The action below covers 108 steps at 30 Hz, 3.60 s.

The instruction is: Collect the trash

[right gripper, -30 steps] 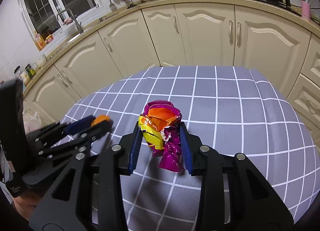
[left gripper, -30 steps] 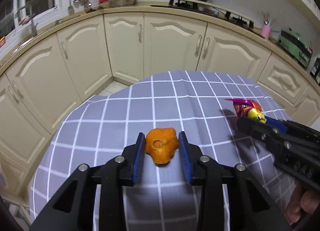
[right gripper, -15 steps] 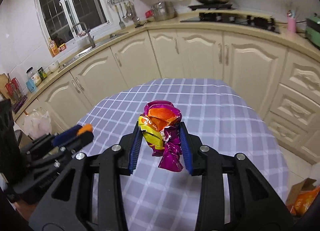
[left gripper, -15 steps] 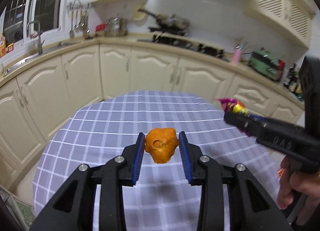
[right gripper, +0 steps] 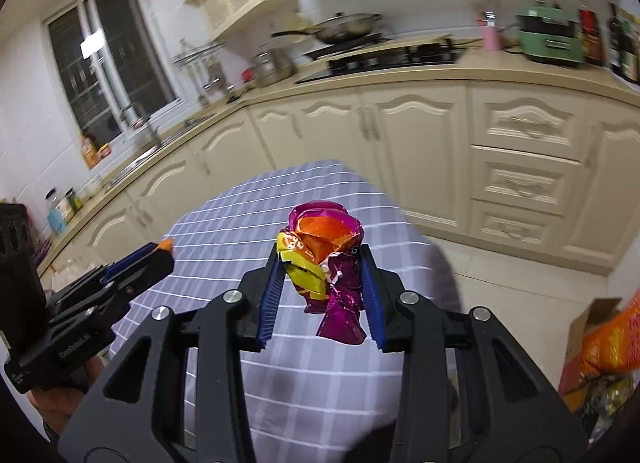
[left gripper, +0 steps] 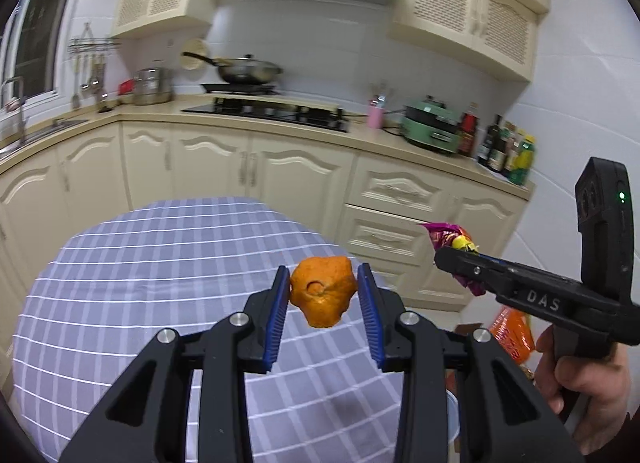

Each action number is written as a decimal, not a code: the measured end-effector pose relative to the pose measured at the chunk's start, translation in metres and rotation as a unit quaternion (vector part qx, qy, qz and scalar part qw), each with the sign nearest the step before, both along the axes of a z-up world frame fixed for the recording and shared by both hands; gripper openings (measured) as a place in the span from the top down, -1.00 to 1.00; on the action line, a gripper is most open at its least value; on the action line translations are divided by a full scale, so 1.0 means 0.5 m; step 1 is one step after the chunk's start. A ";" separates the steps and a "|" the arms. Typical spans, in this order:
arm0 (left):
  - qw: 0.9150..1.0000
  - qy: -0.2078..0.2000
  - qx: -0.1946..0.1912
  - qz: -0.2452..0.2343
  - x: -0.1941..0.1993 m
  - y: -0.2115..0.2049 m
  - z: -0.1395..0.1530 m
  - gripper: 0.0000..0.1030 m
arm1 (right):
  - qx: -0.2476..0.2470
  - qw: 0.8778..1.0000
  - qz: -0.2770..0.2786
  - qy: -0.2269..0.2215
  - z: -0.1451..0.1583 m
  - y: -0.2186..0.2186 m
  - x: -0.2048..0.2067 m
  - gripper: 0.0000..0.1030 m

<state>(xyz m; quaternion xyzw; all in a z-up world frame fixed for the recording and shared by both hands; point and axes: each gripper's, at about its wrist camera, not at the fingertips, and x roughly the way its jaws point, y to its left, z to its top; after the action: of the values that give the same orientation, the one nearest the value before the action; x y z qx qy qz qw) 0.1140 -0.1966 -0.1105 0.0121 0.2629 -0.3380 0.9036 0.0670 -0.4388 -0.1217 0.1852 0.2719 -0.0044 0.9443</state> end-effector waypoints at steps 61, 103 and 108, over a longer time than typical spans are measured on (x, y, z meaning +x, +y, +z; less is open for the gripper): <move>0.948 0.138 0.174 -0.229 -0.167 -0.572 -0.412 -0.82 | 0.201 0.900 -0.314 0.226 -0.530 -0.475 -0.341 -0.88; 0.967 -0.100 0.051 0.228 -0.007 0.228 0.133 -0.91 | -0.073 0.996 0.003 -0.044 0.149 0.219 0.048 -0.88; 0.962 -0.100 0.036 0.252 -0.010 0.281 0.154 -0.91 | -0.096 0.993 0.004 -0.062 0.171 0.268 0.049 -0.88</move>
<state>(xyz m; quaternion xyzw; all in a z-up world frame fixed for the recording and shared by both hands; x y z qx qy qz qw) 0.1089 -0.0560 -0.0337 0.0115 0.1777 -0.0871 0.9802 0.0916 -0.3049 -0.0364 0.0923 0.2114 -0.0152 0.9729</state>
